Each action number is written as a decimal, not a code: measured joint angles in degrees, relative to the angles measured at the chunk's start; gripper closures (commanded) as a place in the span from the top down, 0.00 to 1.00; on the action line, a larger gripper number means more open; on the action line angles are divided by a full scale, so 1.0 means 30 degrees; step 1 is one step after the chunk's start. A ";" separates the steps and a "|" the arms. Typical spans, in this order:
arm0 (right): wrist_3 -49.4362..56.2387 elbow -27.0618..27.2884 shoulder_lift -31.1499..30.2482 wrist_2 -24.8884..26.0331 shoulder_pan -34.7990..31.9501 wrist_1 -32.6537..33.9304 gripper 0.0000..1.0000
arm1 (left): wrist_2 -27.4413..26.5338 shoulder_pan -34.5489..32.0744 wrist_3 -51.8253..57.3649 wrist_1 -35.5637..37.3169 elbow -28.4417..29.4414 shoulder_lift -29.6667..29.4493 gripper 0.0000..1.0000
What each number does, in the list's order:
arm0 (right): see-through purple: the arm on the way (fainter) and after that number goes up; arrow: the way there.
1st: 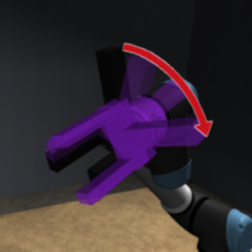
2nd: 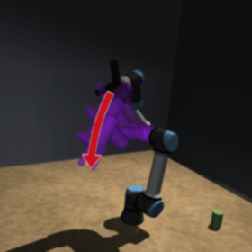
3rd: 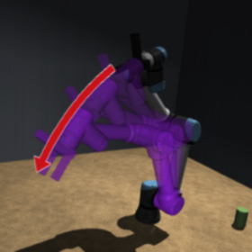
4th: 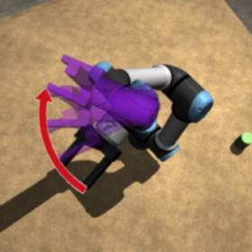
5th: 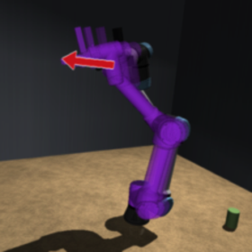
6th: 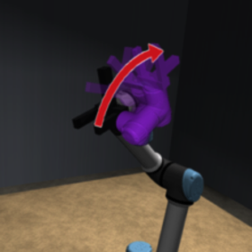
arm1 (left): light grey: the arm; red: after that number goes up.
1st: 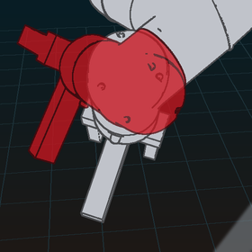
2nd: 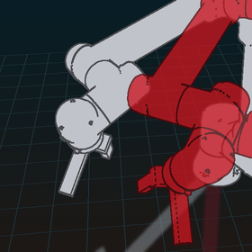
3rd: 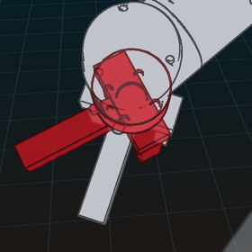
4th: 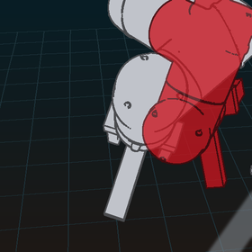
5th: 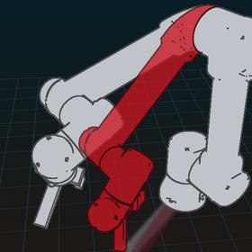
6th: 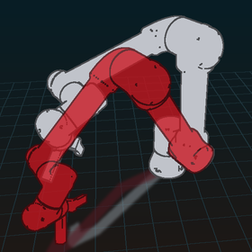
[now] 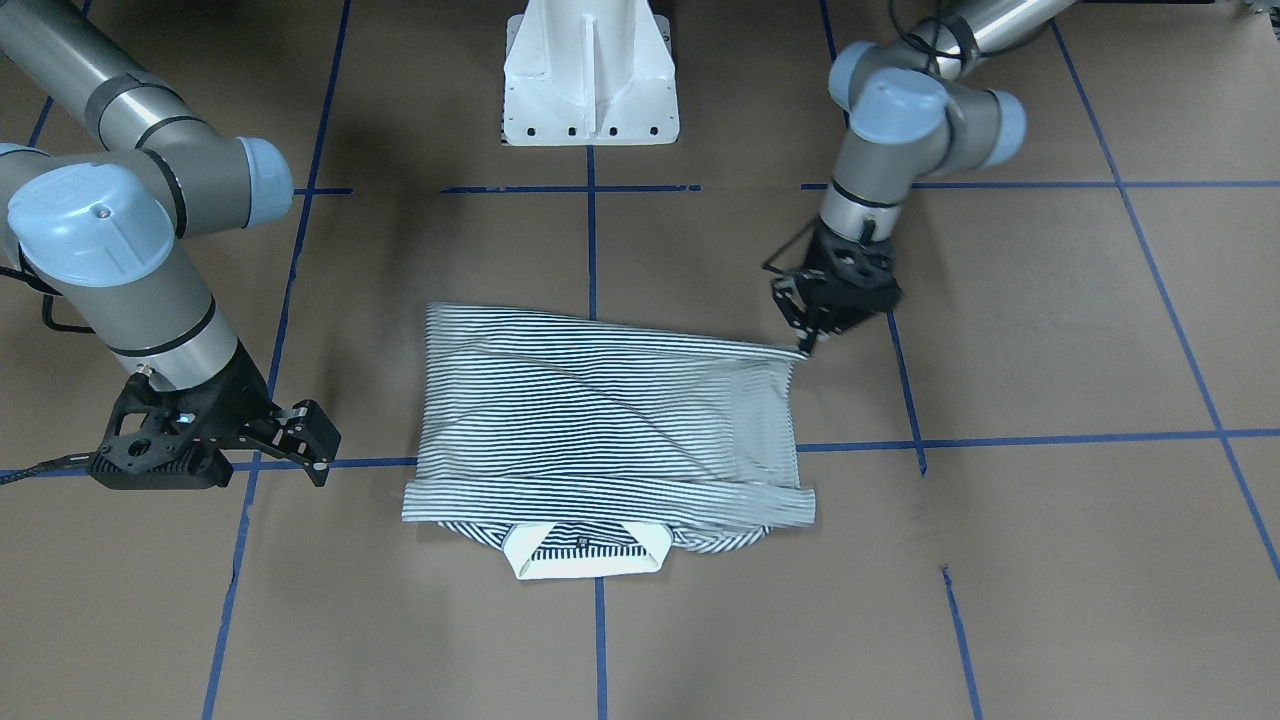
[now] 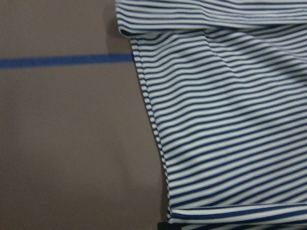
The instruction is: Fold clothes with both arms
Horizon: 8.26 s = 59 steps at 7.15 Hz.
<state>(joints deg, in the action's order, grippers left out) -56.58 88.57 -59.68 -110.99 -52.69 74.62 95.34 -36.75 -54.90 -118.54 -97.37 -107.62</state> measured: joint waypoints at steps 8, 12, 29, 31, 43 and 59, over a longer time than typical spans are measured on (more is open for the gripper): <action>-0.3549 -0.0179 0.0902 0.0962 0.1249 -0.0032 0.82 | -0.0634 -0.5775 0.6442 -0.6342 1.4432 -0.6951 1.00; -1.2452 -0.4471 0.5946 0.6030 0.4595 -0.0860 0.70 | 0.0552 -0.5961 0.7085 -0.7243 1.2787 -0.5836 1.00; -1.5581 -0.4038 0.4471 0.9278 0.7321 -0.2634 0.00 | 0.0631 -0.5906 0.6844 -0.7304 1.1557 -0.5093 1.00; -1.5496 0.1044 -0.0154 1.0029 0.8694 -0.2328 0.03 | 0.0657 -0.5819 0.6838 -0.7303 1.1344 -0.5039 1.00; -0.4064 0.4126 0.2325 0.9772 1.1870 0.9704 0.57 | 0.1588 -0.5710 0.6795 -0.7330 1.0667 -0.4628 1.00; -0.0955 0.7026 -0.1081 1.0998 1.3333 1.0723 1.00 | 0.1620 -0.5652 0.6522 -0.7332 1.0658 -0.4616 1.00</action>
<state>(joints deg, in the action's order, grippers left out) -59.44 109.65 -62.92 -78.00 -12.69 106.79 100.20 -53.70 -35.33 -140.54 -65.39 -121.47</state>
